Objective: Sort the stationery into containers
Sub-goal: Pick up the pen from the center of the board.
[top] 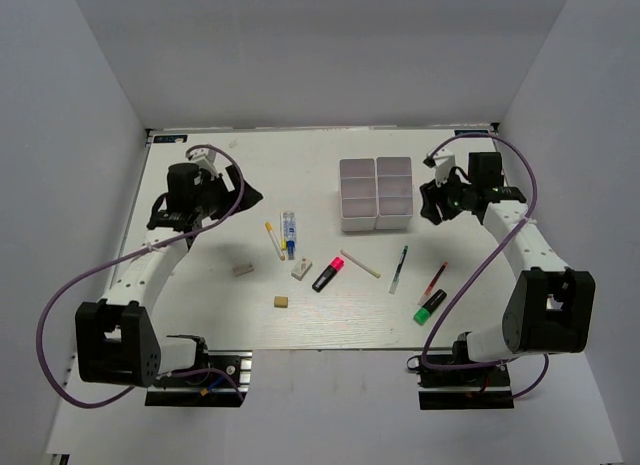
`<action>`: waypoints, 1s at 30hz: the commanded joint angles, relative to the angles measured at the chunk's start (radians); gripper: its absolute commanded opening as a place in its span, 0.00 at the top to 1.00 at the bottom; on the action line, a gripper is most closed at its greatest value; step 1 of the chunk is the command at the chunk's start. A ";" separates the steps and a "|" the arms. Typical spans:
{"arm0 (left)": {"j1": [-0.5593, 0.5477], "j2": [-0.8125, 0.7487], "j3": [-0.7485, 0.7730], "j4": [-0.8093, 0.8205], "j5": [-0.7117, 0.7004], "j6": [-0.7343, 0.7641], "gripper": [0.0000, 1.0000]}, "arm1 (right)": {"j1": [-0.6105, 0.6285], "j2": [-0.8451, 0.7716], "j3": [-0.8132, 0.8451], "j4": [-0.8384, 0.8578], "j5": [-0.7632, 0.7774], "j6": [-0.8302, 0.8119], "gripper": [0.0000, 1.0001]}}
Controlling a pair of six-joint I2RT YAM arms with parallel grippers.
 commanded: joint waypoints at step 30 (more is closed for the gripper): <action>-0.260 0.653 0.508 -0.585 -0.373 -0.139 0.47 | 0.013 0.088 0.128 -0.064 -0.189 0.129 0.48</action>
